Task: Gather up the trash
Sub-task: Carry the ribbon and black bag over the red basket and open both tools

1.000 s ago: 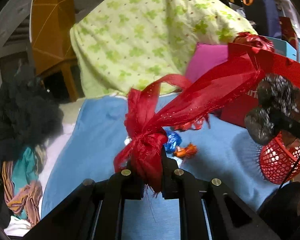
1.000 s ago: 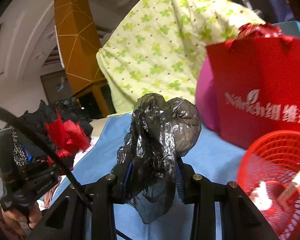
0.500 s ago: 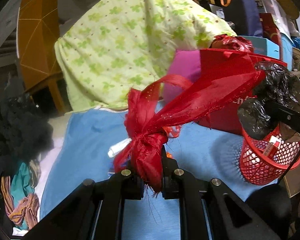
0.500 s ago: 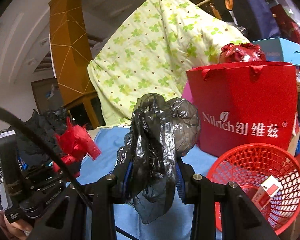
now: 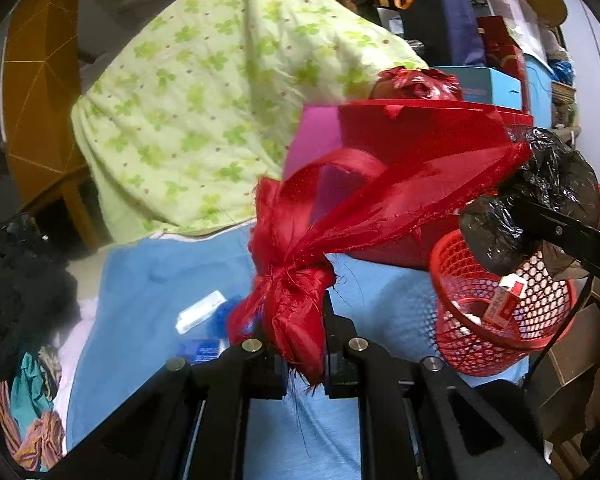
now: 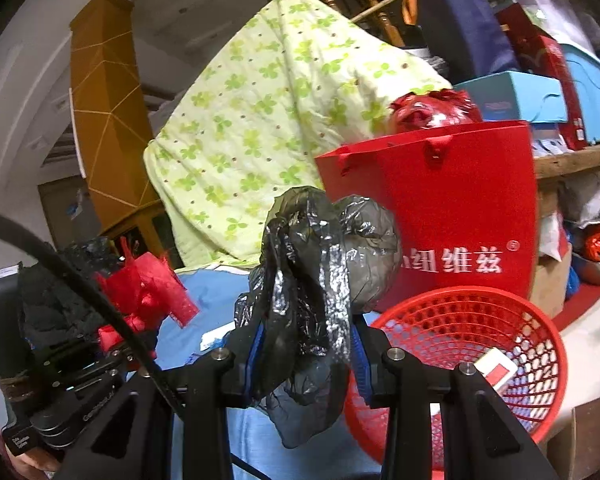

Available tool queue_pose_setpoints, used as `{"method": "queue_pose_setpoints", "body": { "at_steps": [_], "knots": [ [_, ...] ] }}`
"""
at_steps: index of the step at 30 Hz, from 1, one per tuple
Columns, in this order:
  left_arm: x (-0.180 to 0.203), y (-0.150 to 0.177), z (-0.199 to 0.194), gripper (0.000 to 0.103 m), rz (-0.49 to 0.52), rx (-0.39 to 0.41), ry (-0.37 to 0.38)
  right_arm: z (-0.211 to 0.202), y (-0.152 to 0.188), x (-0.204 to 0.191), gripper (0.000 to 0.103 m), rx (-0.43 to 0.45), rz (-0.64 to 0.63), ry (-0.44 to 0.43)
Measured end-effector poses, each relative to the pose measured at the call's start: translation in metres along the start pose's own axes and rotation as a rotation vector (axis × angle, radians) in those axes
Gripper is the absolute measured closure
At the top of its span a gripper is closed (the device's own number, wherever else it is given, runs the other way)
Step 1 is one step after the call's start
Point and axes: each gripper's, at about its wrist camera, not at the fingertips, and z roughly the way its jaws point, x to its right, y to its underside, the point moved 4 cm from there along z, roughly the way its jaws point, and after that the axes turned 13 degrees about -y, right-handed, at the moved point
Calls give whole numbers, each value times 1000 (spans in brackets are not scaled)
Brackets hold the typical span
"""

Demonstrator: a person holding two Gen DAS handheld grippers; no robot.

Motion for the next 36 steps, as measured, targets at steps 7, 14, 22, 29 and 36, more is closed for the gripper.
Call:
{"method": "queue_pose_setpoints", "body": {
  "at_steps": [7,14,22,29,36],
  "knots": [
    [29,-5,-2,90,40,3,70,-18,-2,28,62,27,34,58],
    [58,-10,-2,90,77,1,151,-36,-1,64,62,44,86,130],
    [107,-12,10,90,90,-77,373,-53,11,115,62,48,184,214],
    [153,-15,23,78,107,-115,481,-55,24,144,42,26,284,208],
    [154,-10,25,52,103,-92,477,-57,23,143,41,37,284,189]
  ]
}}
